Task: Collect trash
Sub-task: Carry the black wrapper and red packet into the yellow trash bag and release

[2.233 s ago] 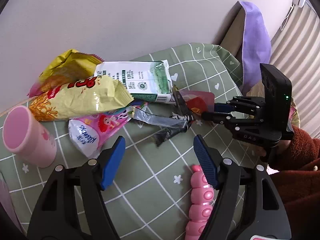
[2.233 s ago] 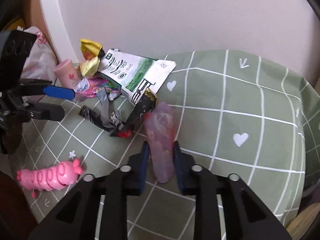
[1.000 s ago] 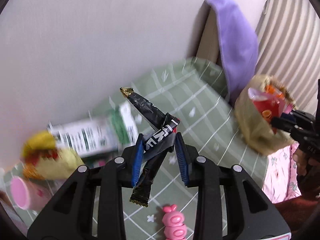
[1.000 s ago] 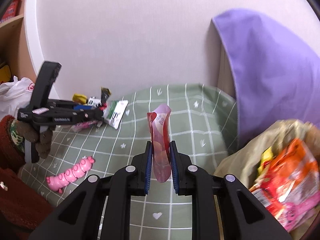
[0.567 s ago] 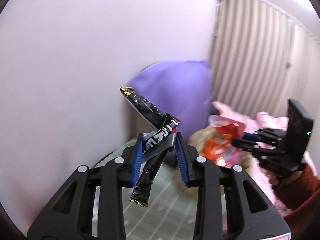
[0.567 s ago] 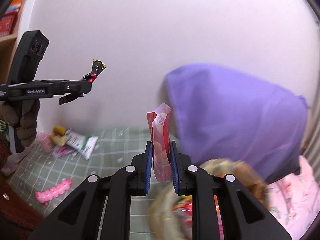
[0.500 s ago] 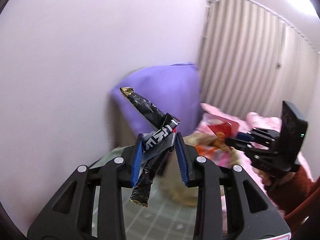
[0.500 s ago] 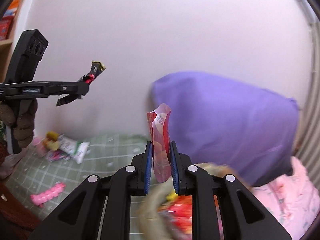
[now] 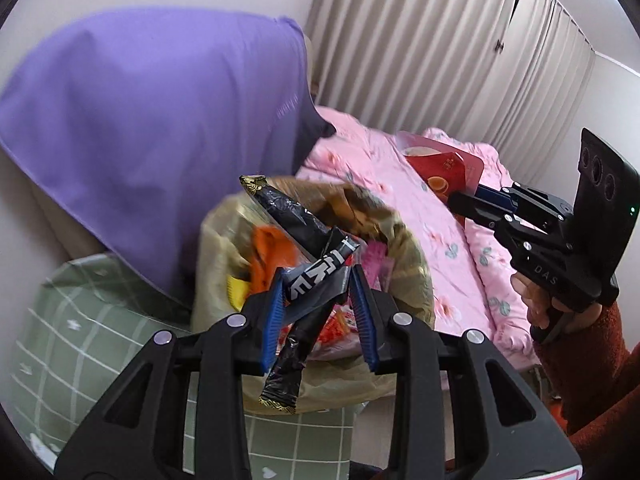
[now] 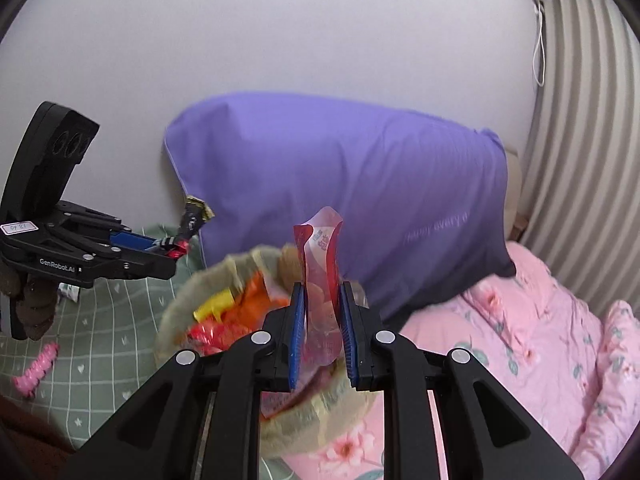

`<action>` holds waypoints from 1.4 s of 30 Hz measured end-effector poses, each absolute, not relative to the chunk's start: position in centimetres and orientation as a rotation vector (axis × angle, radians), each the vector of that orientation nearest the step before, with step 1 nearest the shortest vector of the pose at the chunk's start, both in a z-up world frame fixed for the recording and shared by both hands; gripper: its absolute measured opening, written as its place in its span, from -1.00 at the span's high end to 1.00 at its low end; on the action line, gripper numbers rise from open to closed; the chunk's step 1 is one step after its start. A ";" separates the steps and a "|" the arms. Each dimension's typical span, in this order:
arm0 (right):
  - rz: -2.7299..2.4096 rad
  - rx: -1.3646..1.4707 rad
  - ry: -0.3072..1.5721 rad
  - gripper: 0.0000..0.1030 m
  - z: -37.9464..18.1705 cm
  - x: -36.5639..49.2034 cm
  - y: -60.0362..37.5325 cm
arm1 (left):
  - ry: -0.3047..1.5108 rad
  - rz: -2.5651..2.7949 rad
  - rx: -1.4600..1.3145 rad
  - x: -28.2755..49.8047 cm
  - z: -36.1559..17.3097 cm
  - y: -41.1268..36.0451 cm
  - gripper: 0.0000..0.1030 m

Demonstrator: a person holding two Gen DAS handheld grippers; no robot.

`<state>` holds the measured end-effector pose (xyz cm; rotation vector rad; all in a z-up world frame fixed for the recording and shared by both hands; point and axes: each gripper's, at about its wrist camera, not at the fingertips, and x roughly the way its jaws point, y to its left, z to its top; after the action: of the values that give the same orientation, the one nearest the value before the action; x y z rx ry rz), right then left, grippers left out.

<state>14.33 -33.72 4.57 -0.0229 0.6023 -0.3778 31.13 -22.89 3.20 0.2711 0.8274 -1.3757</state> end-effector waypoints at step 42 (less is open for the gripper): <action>-0.359 0.062 0.746 0.25 -2.1 18.5 -34.2 | 0.884 -1.418 0.194 32.2 0.3 -24.4 -0.24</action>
<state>18.47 -34.24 -2.05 0.0618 0.7458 -0.3587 32.17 -24.37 0.31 0.1942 0.8837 -1.4179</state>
